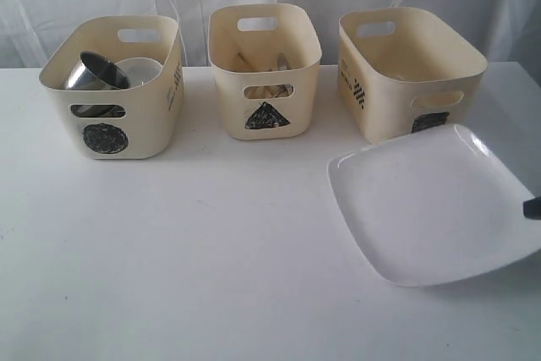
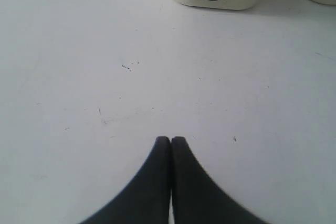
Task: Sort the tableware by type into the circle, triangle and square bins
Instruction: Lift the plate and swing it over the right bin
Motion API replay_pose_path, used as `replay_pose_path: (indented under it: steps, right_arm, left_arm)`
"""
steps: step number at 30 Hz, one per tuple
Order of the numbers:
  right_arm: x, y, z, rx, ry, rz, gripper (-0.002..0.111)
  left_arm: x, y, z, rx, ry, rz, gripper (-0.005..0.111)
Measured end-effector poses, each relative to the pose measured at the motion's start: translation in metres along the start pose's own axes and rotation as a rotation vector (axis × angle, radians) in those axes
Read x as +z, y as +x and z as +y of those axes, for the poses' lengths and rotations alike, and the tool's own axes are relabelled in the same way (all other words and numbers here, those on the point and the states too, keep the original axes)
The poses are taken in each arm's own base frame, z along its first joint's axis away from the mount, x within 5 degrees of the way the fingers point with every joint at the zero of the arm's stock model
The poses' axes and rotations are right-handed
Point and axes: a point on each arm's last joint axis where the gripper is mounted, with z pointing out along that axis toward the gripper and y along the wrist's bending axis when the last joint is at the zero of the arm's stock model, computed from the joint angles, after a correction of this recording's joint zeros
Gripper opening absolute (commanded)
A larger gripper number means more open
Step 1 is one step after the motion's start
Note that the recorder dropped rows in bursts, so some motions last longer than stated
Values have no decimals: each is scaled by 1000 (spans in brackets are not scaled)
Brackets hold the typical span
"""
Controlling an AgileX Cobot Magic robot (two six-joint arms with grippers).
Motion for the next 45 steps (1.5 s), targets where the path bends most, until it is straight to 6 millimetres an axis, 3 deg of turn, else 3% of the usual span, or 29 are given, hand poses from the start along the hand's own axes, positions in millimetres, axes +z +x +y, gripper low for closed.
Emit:
replay_pose_path:
  steps: [8,19,24,29,36,40,45]
  right_arm:
    - [-12,-17,58,-158,-22,-109,0]
    - [8,-10,119,-331,-32,12,0]
    - [2,-22,152,-265,-169,-170,0]
    - [-17,-48,175,-197,-267,-397,0]
    - [-36,-100,183,-219,-143,-628,0]
    - [-37,-140,185,-261,-22,-771,0]
    - [-22,-167,174,-348,112,-829,0]
  left_arm:
    - [0,0,0,0,0,0,0]
    - [0,0,0,0,0,0,0]
    - [0,0,0,0,0,0,0]
    - [0,0,0,0,0,0,0]
    - [0,0,0,0,0,0,0]
    - [0,0,0,0,0,0,0]
    - [0,0,0,0,0,0,0]
